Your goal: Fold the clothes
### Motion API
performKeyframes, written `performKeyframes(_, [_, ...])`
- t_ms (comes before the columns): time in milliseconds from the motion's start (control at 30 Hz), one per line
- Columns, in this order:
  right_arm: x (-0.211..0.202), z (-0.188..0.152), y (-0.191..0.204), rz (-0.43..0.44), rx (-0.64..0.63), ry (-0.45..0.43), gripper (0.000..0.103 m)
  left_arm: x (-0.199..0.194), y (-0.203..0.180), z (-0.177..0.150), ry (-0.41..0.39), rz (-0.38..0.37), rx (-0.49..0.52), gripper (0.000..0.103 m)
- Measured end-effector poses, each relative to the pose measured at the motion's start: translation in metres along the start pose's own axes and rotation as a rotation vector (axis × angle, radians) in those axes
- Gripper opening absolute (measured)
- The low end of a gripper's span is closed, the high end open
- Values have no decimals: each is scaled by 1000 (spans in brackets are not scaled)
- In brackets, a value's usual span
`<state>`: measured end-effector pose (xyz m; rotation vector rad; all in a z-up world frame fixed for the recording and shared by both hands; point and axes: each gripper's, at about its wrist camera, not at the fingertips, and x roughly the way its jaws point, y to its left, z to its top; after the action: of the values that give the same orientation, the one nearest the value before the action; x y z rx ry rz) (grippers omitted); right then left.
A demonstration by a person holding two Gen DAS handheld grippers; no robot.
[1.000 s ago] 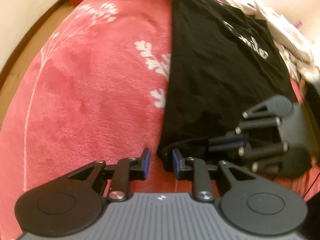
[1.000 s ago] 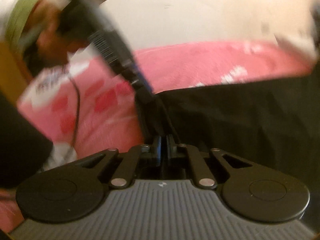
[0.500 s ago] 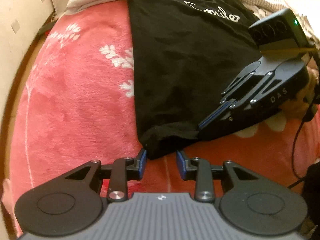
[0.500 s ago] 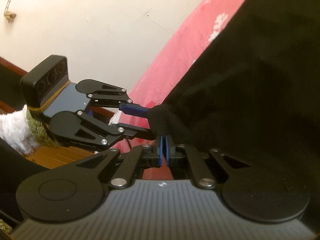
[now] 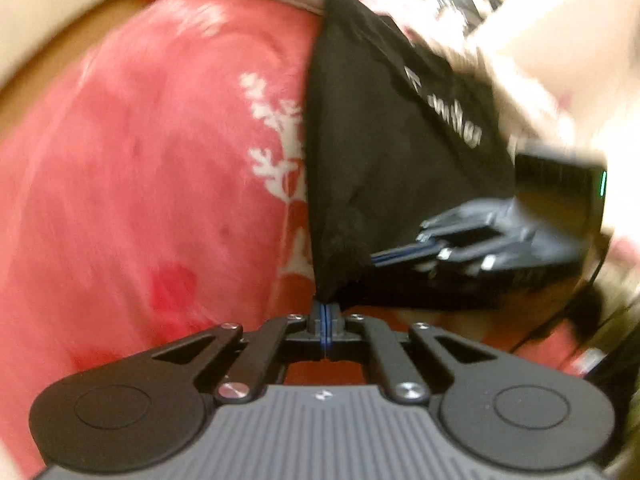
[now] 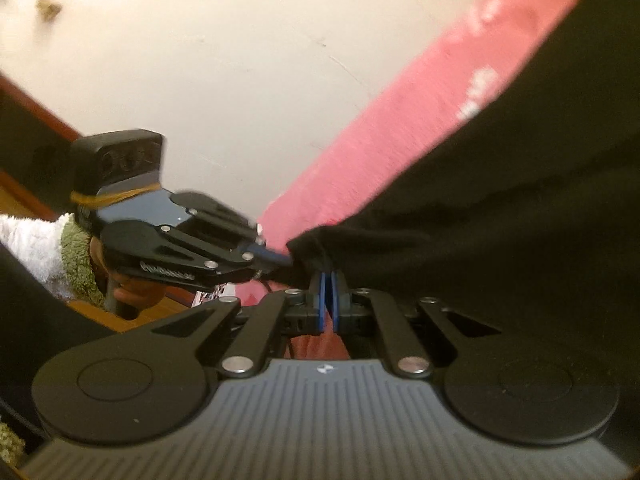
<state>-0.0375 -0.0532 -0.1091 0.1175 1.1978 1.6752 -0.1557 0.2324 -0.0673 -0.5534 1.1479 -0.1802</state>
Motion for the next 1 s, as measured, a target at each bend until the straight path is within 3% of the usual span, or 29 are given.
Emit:
performKeyframes(233, [24,-5,1,-42,-34,65,2,12,37,1,9,13,-92,0])
performKeyframes(467, [41,-11,-2,-93,-37,76,2,18,45,4,113,8,-81,3])
performKeyframes(633, [38,-15,8,-121,-104,73,6,-12,41,12,79,70,-33,26])
performKeyframes(833, [28,-21,29,-146,-208,46,20,-18,12,47,-45,75,66,29])
performKeyframes(933, [4,-32,41,-152,-220,12,20,10,-17,58,-11,69,189,32])
performKeyframes(1000, [-21,-50,45,-187,-181,-11,20,24,-29,61,33,93,261,30])
